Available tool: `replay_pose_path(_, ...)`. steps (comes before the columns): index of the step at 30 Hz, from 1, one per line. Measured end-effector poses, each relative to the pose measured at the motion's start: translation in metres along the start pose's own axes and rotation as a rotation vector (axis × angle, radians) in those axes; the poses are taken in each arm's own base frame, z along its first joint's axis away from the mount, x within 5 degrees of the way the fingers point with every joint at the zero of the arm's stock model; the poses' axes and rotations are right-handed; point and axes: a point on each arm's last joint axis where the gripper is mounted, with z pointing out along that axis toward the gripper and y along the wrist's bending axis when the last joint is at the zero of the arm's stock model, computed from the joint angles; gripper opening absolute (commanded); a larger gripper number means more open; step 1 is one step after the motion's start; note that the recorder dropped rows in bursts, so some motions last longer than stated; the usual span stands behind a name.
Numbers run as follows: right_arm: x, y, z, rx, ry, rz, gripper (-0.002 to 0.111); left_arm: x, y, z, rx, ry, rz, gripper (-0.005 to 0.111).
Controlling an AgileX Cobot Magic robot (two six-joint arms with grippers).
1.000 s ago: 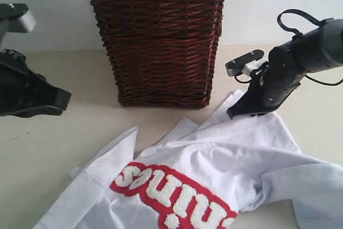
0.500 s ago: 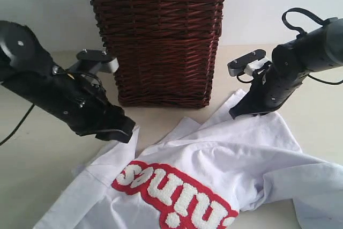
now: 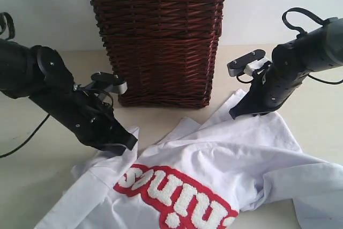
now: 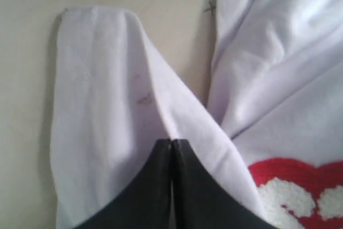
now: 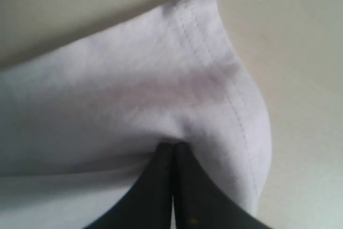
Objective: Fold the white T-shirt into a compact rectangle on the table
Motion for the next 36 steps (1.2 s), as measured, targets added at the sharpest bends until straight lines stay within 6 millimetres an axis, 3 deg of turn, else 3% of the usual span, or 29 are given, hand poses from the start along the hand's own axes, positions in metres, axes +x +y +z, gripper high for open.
replay_pose_path(9, 0.0, 0.0, 0.0, 0.0, 0.0, -0.002, 0.0, 0.001, 0.034, -0.042, -0.056, -0.053, -0.111, 0.0)
replay_pose_path(15, 0.0, 0.0, 0.0, 0.0, -0.002, -0.002, 0.0, 0.002, 0.061, -0.084, -0.14, -0.164, -0.169, 0.0)
replay_pose_path(22, -0.004, -0.003, -0.009, 0.016, -0.035, 0.026, 0.0, 0.009, 0.086, -0.132, -0.269, -0.292, -0.101, 0.0)
replay_pose_path(30, 0.002, -0.031, -0.016, 0.071, -0.034, 0.132, 0.0, 0.025, 0.122, -0.133, -0.339, -0.296, -0.183, 0.0)
replay_pose_path(33, 0.002, -0.033, -0.016, 0.073, -0.031, 0.141, 0.0, 0.028, 0.131, -0.128, -0.358, -0.299, -0.21, 0.014)
replay_pose_path(36, 0.003, -0.032, -0.016, 0.071, -0.03, 0.144, 0.0, 0.026, 0.135, -0.127, -0.374, -0.333, -0.239, 0.043)
